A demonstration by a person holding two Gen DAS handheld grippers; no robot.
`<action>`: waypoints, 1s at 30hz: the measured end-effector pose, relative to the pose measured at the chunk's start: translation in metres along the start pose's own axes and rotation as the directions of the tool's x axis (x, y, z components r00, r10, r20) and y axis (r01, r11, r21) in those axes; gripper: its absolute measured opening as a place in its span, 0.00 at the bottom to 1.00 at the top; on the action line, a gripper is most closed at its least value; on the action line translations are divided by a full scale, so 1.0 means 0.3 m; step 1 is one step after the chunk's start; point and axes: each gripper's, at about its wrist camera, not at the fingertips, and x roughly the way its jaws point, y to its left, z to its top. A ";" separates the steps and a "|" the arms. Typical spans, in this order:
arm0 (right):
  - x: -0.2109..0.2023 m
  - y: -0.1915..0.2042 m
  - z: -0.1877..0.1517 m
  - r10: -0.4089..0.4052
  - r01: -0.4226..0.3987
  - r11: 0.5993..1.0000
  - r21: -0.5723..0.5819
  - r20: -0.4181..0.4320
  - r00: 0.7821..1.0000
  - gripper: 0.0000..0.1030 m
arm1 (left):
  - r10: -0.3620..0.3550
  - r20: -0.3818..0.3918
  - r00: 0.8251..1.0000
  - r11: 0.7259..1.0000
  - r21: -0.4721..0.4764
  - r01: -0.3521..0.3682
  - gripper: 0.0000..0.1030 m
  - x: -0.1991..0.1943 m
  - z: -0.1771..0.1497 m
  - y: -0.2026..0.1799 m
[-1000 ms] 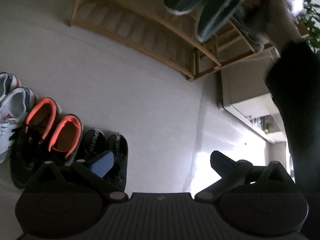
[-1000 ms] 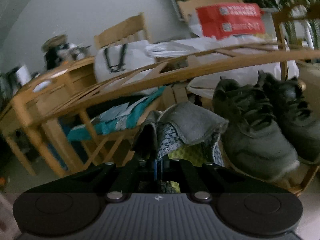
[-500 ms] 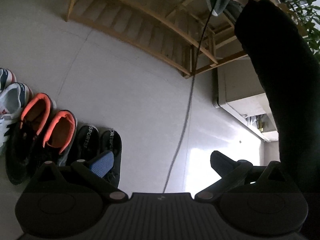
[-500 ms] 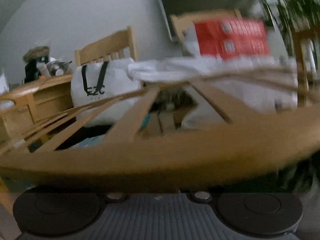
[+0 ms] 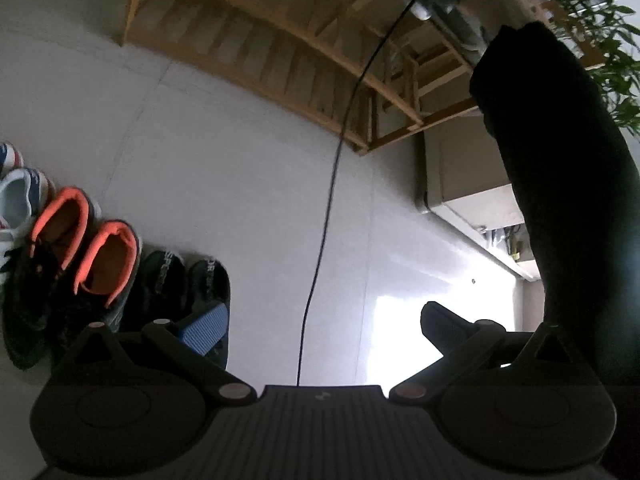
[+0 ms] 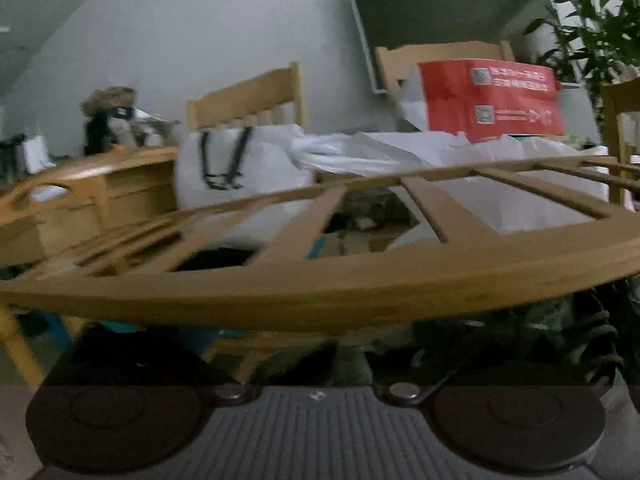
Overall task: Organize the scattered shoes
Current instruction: 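Lower the slip-ons onto the top shelf beside the dark grey sneakers, then open the right tool and nudge the slip-ons into place on the shelf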
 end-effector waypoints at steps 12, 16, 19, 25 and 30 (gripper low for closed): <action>-0.260 0.029 -0.094 -0.016 0.016 0.999 -0.030 -0.004 1.000 1.00 | 0.017 0.065 0.998 1.000 0.004 -0.017 1.00 -0.040 -0.016 -0.029; -0.378 0.039 -0.216 -0.069 0.070 0.993 -0.096 0.013 0.998 1.00 | 0.007 0.068 0.998 0.999 0.041 -0.010 1.00 -0.038 -0.022 -0.064; -0.451 0.053 -0.308 -0.100 0.103 0.987 -0.124 0.027 0.995 1.00 | 0.000 0.049 0.999 0.999 0.044 -0.002 1.00 -0.028 -0.030 -0.072; -0.499 0.088 -0.432 -0.081 0.080 0.988 -0.132 -0.001 0.997 1.00 | -0.008 0.040 0.999 0.999 0.042 0.007 1.00 -0.030 -0.034 -0.075; -0.411 0.099 -0.363 -0.095 0.097 0.990 -0.107 0.025 0.995 1.00 | -0.003 0.037 0.999 1.000 0.029 0.002 1.00 -0.035 -0.034 -0.053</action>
